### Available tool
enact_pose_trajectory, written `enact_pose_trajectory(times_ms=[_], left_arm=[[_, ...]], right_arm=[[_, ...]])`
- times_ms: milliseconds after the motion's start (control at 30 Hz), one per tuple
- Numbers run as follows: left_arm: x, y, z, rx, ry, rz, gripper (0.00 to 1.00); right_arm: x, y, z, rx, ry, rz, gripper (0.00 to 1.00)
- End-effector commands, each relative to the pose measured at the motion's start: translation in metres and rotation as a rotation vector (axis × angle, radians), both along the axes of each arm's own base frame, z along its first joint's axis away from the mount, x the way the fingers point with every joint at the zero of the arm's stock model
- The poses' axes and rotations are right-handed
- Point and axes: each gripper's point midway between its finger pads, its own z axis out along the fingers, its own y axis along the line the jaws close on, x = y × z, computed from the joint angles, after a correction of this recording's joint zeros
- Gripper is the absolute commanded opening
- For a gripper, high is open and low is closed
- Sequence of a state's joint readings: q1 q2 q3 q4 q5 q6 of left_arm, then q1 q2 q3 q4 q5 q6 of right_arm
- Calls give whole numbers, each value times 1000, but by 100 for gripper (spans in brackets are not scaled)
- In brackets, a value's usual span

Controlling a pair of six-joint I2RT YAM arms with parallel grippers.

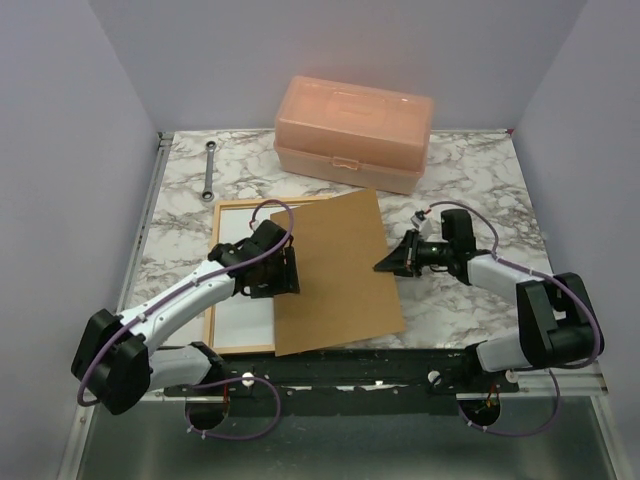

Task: Put the photo into the frame
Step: Pick up the photo frame item from the photo frame.

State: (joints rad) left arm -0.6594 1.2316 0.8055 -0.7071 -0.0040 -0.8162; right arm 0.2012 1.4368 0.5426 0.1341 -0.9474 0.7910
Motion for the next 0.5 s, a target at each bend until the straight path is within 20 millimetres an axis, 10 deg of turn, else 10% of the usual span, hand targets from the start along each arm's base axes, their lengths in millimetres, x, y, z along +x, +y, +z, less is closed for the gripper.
enact_pose_trajectory(times_ms=[0,467], left_arm=[[-1,8,12,-1,-62,4,67],[4,-44,3,-152,-5,-63,73]], right_arm=[[8,-2,26,-38,-81,-7,0],[39,-95,181,-572,-463,-392,0]])
